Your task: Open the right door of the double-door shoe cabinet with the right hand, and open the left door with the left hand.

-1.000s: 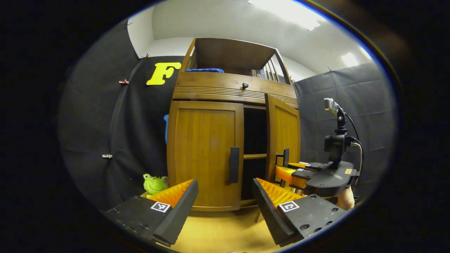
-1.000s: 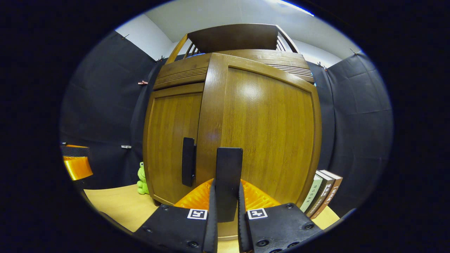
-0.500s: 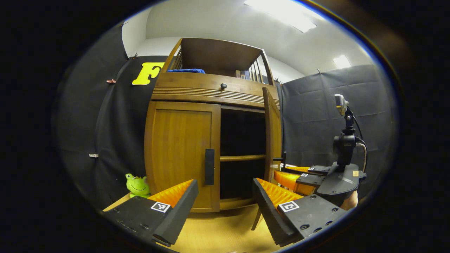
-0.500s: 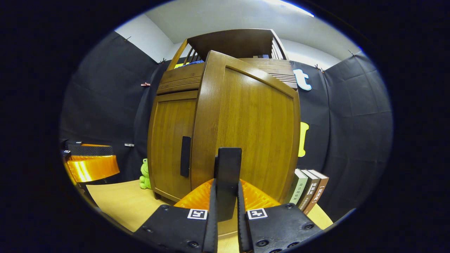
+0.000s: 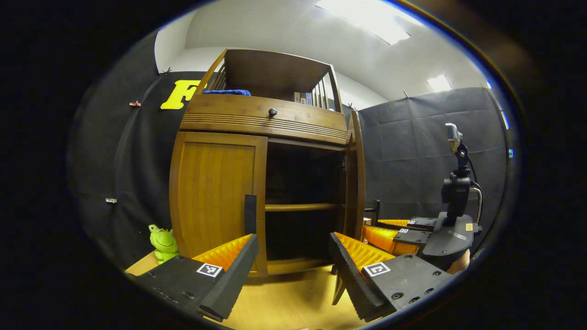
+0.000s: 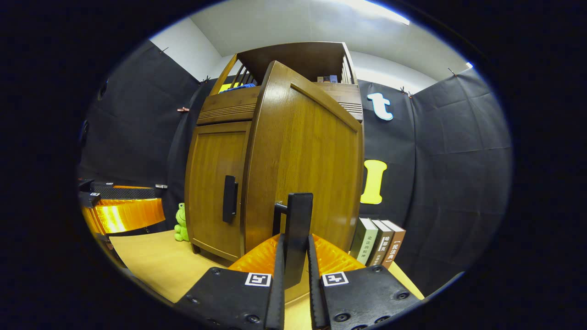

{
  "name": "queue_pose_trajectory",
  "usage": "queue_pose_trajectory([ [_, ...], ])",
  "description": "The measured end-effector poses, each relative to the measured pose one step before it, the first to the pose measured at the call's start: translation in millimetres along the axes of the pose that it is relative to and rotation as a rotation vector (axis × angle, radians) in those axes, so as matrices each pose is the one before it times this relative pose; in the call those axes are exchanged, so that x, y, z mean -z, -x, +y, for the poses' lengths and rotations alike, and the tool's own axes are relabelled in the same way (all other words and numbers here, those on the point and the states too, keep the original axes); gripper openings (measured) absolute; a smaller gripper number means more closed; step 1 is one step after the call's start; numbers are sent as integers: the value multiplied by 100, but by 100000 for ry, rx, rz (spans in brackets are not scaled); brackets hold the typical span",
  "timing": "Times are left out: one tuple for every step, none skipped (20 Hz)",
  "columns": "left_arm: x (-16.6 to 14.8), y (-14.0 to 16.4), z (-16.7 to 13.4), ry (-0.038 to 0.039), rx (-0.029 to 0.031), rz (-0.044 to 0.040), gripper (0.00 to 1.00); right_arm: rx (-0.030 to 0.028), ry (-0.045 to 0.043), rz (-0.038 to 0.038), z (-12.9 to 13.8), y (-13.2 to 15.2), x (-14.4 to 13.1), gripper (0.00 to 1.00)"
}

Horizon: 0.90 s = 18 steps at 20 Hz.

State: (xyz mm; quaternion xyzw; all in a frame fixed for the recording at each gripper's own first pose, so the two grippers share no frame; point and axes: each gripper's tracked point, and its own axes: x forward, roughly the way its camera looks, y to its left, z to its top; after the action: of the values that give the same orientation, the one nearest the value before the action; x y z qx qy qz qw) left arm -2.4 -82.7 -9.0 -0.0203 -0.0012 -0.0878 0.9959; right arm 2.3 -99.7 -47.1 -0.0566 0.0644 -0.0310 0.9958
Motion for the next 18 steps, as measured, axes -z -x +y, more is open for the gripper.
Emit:
queue_pose_trajectory([
  [35, -112, -433, 375, 804, 55, 97, 899, -215, 177, -505, 188, 38, 25],
  [-27, -125, -453, 204, 928, 75, 96, 723, -82, 221, -430, 265, -16, 25],
  [32, -125, -439, 22, 894, 62, 97, 821, 201, 168, -222, 956, -47, 25],
  [-27, -88, -466, -145, 835, 35, 96, 934, 582, 252, -508, 193, 16, 25],
  [98, -125, -416, -142, 825, 33, 96, 1152, 806, 119, -539, 324, 33, 25],
  [-18, -111, -321, -23, 817, 39, 97, 1253, 628, 73, -574, 165, -27, 25],
  [122, -186, -296, 82, 822, 73, 97, 1356, 605, 189, -530, 76, 98, 25],
  [-16, -86, -323, 189, 624, -6, 96, 1182, 572, 524, -499, 158, 142, 25],
  [141, -33, -403, 237, 567, 151, 96, 1091, 401, 346, -666, -441, -77, 20],
  [151, -61, -268, 223, 469, 189, 96, 1117, 654, 44, -586, 30, 7, 25],
  [132, -95, -197, 90, 382, 70, 96, 1489, 664, 284, -720, 100, 132, 25],
  [17, -83, -250, -16, 274, 70, 96, 1579, 689, 197, -746, 119, 153, 25],
  [97, -154, -114, -26, 205, -24, 96, 1146, 248, 65, -644, 262, -34, 25],
  [-42, -121, -146, 146, 185, -66, 96, 1096, -93, 263, -510, 229, 8, 22],
  [112, -114, -216, 259, 333, -96, 96, 112, -520, 172, -345, 151, 0, 21],
  [-65, -171, -201, 261, 318, -165, 96, -121, -724, 346, -218, 287, 5, 11],
  [113, -190, -220, 239, 313, -118, 96, 64, -254, 91, -312, 210, -23, 18],
  [31, -182, -255, 177, 253, -7, 96, 783, 279, -64, -488, 173, 45, 17],
])
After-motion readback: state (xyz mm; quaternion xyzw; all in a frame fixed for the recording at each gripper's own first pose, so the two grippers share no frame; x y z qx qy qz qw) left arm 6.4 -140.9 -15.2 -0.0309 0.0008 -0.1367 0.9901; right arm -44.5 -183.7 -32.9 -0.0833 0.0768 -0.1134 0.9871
